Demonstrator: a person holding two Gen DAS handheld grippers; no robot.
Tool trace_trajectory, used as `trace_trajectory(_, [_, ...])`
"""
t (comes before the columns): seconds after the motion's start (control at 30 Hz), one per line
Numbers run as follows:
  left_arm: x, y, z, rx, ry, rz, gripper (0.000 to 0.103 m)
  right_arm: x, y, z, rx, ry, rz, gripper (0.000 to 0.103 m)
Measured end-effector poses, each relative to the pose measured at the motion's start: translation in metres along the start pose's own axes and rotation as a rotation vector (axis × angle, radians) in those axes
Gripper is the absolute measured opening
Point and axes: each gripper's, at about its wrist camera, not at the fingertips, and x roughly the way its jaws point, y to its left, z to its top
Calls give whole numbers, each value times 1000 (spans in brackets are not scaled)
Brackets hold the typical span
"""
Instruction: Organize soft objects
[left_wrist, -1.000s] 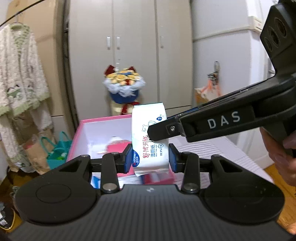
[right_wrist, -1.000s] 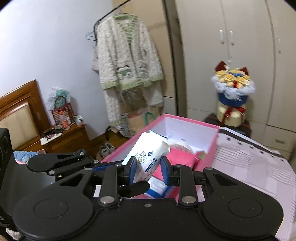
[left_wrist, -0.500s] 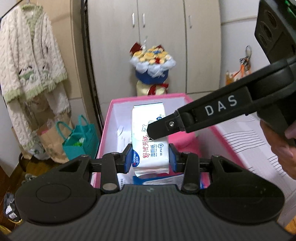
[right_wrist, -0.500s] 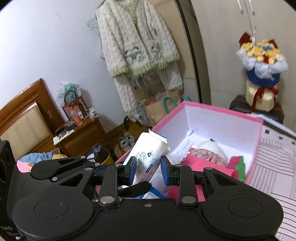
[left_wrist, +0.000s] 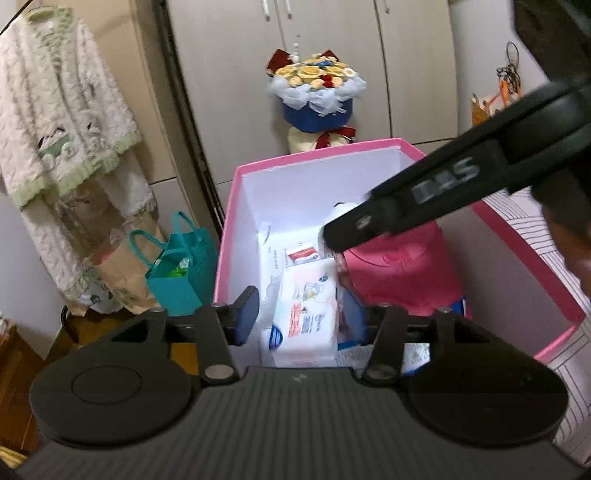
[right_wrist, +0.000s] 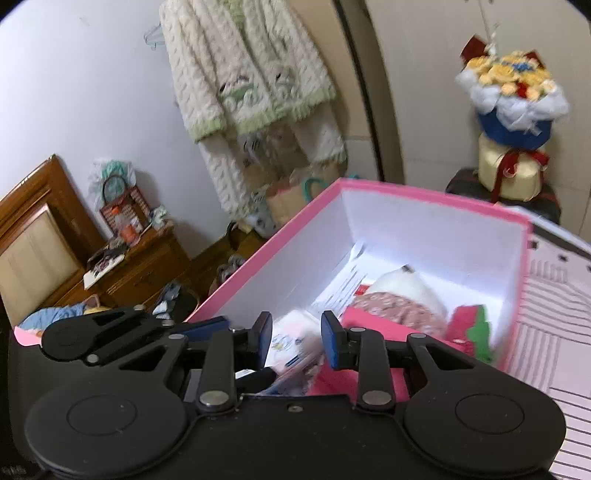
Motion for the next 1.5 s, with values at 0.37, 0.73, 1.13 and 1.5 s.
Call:
trace_trajectory(0.37, [-38,13,-10,-117,-23,-72,62,-53,12,-27,-10,-85,-56,40])
trace_trajectory(0.73, [-93,2,-9,-123,-124,-41,70,-126,39,-60,-64,-178,-174,72])
trace_trajectory(1.13, [-143,-12,3,-190,-184,-59,98,-207,50,-85,-21,-296,-219,97])
trace_trajectory(1.5, [-175,-37,-1,-211,-199,21,103,-218,68,-120,15,-266,-472,103])
